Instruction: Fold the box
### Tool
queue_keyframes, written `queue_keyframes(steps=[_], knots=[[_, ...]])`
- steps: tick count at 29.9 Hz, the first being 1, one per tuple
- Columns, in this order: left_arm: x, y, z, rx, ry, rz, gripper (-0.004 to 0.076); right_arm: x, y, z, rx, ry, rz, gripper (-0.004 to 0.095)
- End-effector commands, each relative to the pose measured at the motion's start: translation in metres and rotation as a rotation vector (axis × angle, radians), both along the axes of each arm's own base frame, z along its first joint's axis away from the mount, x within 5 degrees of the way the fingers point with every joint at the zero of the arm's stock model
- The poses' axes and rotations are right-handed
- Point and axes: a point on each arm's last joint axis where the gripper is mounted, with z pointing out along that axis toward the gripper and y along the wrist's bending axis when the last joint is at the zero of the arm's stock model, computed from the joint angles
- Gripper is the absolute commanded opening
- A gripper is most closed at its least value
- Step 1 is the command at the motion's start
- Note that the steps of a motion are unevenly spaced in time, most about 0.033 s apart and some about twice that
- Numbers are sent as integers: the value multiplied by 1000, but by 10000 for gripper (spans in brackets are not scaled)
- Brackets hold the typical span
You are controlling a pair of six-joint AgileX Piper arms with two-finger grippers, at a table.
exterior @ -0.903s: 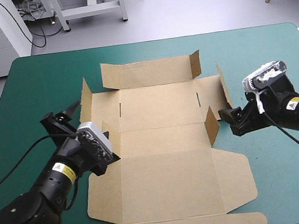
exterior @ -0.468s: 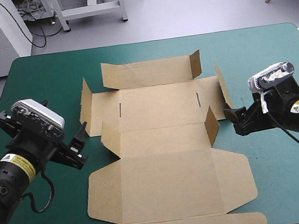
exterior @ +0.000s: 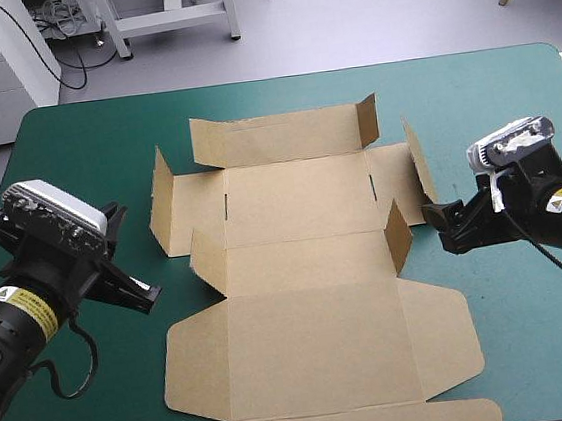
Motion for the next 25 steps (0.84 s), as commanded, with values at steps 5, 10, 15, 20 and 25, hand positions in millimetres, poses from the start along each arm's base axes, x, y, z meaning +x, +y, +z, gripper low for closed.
queue_keyframes(steps=[5,10,15,20,25], knots=[[3,-25,4,-45,-11,-72,17,-5,0,28,40,-121,-18,772],[26,-50,-12,25,33,-30,18,-9,-2,35,19,-124,-25,772],[61,-51,-24,-25,131,-39,18,-11,-6,34,-14,-88,-61,772],[90,-18,-30,-75,208,81,18,-11,-6,34,-14,-77,-64,772],[96,13,-30,-83,257,138,17,-1,-5,28,-9,-32,-69,772]])
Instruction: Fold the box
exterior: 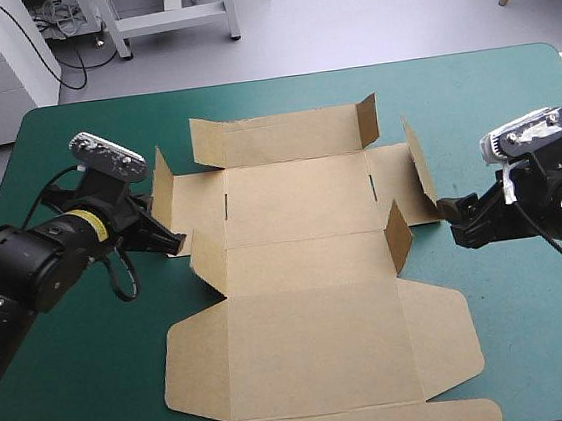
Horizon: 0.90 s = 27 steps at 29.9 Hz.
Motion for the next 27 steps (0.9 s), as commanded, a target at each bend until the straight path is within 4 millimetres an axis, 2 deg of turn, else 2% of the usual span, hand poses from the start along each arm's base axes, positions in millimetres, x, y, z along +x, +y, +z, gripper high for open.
queue_keyframes(steps=[1,5,9,15,23,27], knots=[[-4,20,19,-58,-70,7,18,8,1,9,25,-39,-9,772],[-9,46,24,-71,-73,85,18,25,3,3,19,34,3,772],[-12,64,23,-82,-33,120,18,45,7,0,30,95,18,772],[-15,70,20,-170,16,111,17,72,12,-12,47,198,45,772],[-12,73,5,-176,-2,144,15,108,21,-44,90,346,86,755],[-12,74,4,-163,5,146,15,125,24,-62,86,414,92,753]])
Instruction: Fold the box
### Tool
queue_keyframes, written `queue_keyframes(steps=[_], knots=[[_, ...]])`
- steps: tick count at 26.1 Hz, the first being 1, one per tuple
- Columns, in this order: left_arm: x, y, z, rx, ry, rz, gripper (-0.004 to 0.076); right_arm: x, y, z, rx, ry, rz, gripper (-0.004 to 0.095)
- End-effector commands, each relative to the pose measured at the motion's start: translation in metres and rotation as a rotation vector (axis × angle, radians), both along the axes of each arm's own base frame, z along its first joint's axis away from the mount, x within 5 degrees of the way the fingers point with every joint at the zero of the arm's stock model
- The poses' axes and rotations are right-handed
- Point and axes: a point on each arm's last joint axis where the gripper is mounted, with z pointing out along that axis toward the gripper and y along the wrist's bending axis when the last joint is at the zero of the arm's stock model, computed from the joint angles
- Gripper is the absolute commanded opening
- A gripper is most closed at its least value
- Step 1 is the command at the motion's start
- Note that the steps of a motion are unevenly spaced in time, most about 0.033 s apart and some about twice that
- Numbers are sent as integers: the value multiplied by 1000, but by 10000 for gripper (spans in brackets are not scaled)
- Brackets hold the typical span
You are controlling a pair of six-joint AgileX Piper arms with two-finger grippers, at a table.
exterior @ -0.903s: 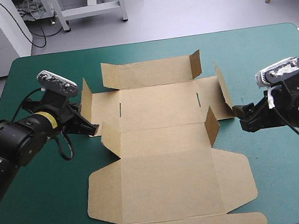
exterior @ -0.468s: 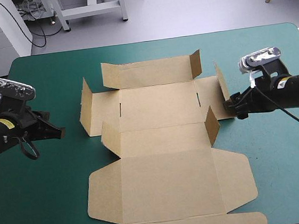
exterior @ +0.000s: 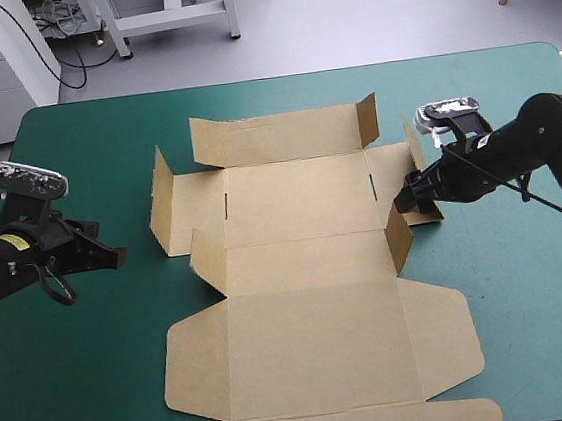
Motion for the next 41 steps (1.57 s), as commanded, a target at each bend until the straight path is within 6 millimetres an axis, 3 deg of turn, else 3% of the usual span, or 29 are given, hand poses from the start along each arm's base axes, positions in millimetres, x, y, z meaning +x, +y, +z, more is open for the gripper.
queue_keyframes(steps=[1,11,21,25,30,36,41], knots=[[-2,0,15,-14,-98,13,15,9,8,2,32,-19,17,749],[-3,2,13,6,-83,14,15,44,43,-54,-46,106,96,600],[-4,1,12,8,-61,10,15,60,46,-88,-63,208,99,480],[-4,2,12,11,-63,12,15,61,47,-92,-66,226,102,299],[-4,2,12,14,-65,13,15,61,45,-94,-90,228,119,-14],[-4,2,12,14,-65,13,15,61,48,-92,-66,205,158,-19],[-4,2,12,11,-65,12,15,76,40,-61,-217,28,244,-19]])
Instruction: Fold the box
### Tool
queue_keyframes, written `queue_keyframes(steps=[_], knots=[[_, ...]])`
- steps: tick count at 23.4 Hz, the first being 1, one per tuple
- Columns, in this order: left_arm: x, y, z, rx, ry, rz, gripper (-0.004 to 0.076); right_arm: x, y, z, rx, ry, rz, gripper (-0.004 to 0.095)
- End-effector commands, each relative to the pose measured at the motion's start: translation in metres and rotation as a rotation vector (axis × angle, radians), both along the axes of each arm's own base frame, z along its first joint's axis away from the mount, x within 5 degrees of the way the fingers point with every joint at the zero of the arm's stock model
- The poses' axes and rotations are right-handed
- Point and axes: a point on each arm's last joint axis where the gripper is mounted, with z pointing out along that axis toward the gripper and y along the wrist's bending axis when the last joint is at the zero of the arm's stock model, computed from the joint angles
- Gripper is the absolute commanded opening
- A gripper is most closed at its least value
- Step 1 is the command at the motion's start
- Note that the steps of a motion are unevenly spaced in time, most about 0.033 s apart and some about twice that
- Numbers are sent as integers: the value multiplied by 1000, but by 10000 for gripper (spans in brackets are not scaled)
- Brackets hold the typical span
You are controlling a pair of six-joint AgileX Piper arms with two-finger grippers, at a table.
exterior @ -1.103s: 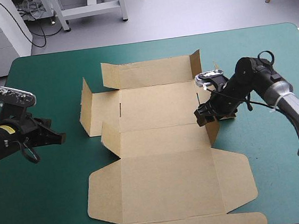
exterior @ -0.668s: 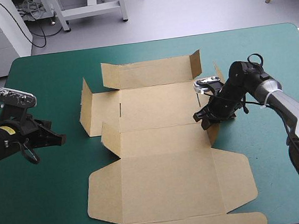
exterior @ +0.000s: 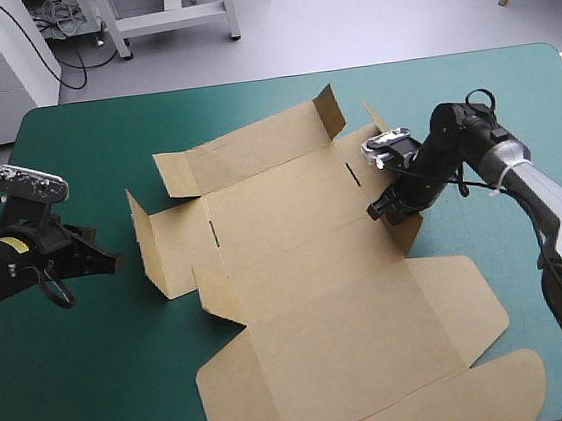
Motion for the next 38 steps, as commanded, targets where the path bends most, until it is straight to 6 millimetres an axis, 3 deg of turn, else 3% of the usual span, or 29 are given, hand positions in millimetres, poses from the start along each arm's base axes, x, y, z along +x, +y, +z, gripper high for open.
queue_keyframes(steps=[1,7,10,15,24,31,35,38], knots=[[-2,-1,14,-25,-93,7,15,5,-4,46,-57,-202,125,-19],[-1,-1,16,-34,-116,12,15,26,4,94,-127,-541,510,-19],[-1,-1,17,-36,-121,13,15,36,10,101,-101,-611,590,-19],[-1,-1,17,-43,-121,11,15,46,24,93,-87,-622,651,-20],[-1,-3,17,-63,-121,7,15,44,95,67,-230,-709,921,-20],[-1,-4,17,-74,-121,5,15,41,140,49,-284,-796,1019,-20],[-1,-4,17,-74,-121,5,15,36,154,46,-306,-845,1125,-20],[-1,-4,17,-74,-121,5,15,38,158,49,-308,-894,1110,-19]])
